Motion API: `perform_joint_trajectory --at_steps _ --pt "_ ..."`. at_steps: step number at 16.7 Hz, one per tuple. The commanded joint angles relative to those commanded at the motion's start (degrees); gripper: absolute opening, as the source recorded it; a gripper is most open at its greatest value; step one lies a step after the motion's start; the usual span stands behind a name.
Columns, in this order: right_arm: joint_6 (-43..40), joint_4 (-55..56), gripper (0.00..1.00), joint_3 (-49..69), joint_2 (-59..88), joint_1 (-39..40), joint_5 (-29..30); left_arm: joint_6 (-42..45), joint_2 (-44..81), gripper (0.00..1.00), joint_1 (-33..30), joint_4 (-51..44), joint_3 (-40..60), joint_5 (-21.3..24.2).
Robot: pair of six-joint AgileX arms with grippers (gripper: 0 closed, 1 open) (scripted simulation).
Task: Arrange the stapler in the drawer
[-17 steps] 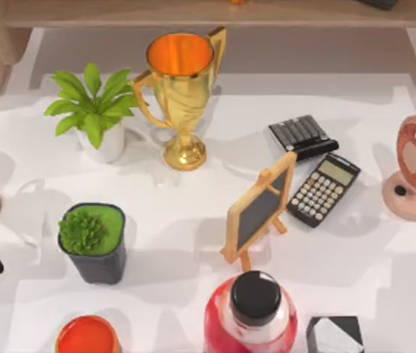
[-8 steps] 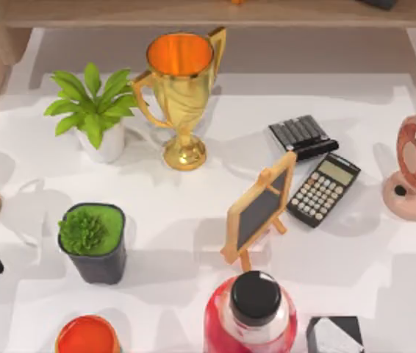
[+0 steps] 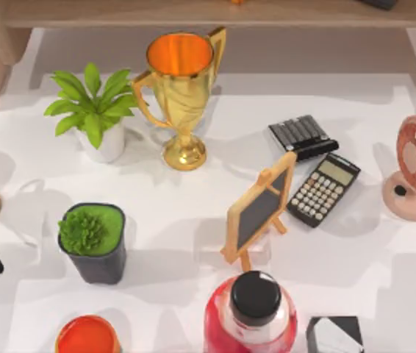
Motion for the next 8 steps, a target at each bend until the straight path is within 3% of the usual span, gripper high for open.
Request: perform_joint_trajectory --at_steps 8 --pt "-0.08 -7.56 0.00 3.76 -3.72 -0.11 0.03 0.00 0.00 1.00 0.00 0.00 0.00 0.00"
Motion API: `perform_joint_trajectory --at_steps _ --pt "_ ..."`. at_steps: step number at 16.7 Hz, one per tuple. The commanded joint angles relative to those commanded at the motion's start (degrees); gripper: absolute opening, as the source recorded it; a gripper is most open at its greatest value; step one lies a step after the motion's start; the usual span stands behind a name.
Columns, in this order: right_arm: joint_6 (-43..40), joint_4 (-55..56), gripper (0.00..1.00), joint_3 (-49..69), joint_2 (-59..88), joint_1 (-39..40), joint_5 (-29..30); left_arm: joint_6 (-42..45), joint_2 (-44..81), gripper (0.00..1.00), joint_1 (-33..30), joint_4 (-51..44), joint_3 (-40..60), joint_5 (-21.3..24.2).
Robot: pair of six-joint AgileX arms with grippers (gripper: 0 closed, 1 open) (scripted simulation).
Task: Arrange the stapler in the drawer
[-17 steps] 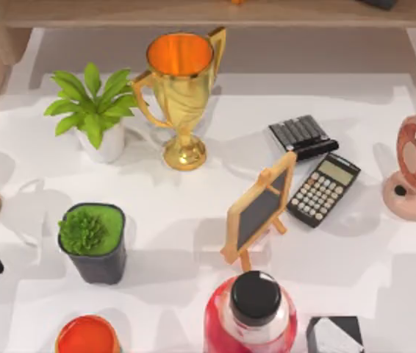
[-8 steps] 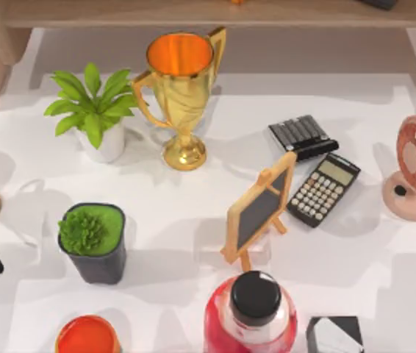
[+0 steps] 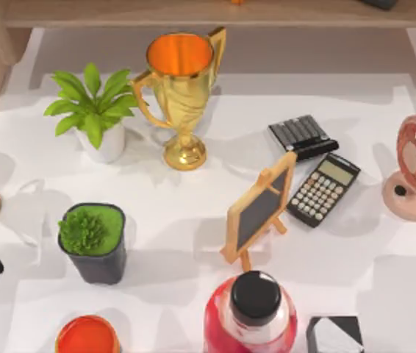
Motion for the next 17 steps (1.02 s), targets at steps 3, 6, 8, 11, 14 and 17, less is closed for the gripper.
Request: perform_joint_trajectory --at_steps 3,6,8,11,14,17 --pt "-0.01 -0.44 0.00 0.30 -0.34 0.01 0.01 0.00 0.00 1.00 0.00 0.00 0.00 0.00" --pt "0.03 -0.21 0.00 0.70 -0.53 -0.03 0.00 0.00 0.00 1.00 0.00 0.00 0.00 0.00" --pt "-0.09 -0.04 0.00 3.49 -1.77 -0.50 0.03 0.00 0.00 1.00 0.00 0.00 0.00 0.00" --pt "0.11 0.02 0.00 11.73 -2.97 -2.06 0.12 0.00 0.00 1.00 0.00 0.00 0.00 0.00" --pt "0.92 -0.40 0.00 23.74 -1.96 -3.89 0.04 0.00 0.00 1.00 0.00 0.00 0.00 0.00" --pt "2.05 -1.60 0.00 37.51 3.01 -5.22 -0.46 0.00 0.00 1.00 0.00 0.00 0.00 0.00"
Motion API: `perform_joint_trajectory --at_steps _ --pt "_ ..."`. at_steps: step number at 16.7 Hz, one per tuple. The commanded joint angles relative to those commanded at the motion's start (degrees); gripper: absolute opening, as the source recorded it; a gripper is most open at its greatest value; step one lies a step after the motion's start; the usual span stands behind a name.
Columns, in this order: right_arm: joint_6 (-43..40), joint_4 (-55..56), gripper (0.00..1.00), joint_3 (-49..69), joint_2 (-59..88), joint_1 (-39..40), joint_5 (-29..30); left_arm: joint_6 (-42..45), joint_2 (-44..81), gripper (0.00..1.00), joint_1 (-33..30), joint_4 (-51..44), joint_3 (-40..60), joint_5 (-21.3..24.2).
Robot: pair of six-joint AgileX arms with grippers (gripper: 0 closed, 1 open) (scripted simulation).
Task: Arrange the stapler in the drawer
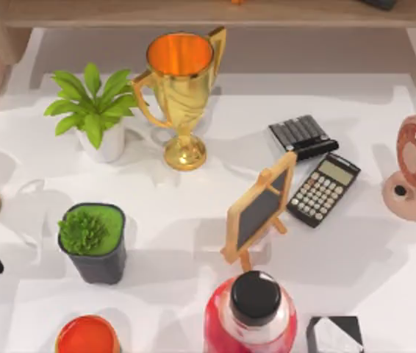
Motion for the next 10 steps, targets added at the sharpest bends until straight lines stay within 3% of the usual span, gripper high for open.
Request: perform_joint_trajectory --at_steps 5,10 --pt "1.60 -5.38 0.00 20.82 15.77 -1.53 -1.77 0.00 0.00 1.00 0.00 0.00 0.00 0.00" --pt "2.91 -11.59 0.00 34.10 35.68 -1.94 -4.20 0.00 0.00 1.00 0.00 0.00 0.00 0.00"
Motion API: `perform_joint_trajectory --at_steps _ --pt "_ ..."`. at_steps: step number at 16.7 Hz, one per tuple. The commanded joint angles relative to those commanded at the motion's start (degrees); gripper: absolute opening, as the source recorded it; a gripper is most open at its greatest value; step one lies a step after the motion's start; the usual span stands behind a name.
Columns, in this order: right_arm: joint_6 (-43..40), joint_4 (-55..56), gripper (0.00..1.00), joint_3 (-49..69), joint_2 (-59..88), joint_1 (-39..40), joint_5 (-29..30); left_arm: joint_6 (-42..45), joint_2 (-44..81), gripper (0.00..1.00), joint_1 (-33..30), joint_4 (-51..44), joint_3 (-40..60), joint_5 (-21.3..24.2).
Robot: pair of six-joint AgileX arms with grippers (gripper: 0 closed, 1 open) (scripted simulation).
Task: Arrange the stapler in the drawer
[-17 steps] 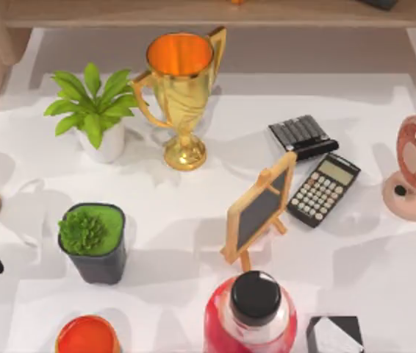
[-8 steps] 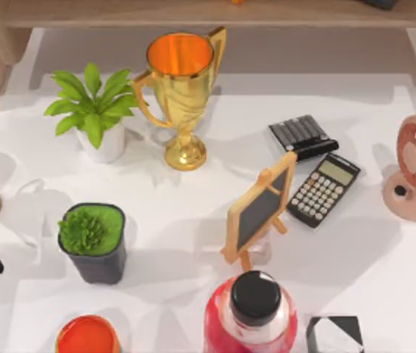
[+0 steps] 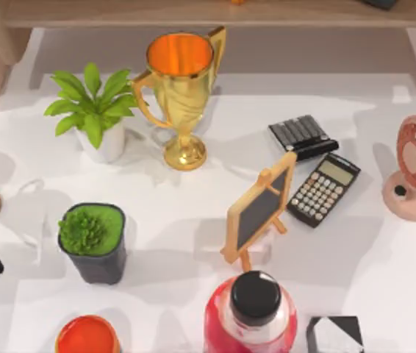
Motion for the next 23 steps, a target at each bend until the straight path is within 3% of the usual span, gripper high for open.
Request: perform_joint_trajectory --at_steps 5,12,20,23 --pt "1.29 -4.63 0.00 3.71 11.30 -1.39 -1.06 0.00 0.00 1.00 0.00 0.00 0.00 0.00" --pt "1.37 -5.05 0.00 3.64 11.87 -1.38 -1.10 0.00 0.00 1.00 0.00 0.00 0.00 0.00" --pt "-13.56 1.14 0.00 7.98 1.27 -6.15 -8.37 0.00 0.00 1.00 0.00 0.00 0.00 0.00" --pt "-15.00 1.62 0.00 8.15 0.43 -6.92 -9.13 0.00 0.00 1.00 0.00 0.00 0.00 0.00"
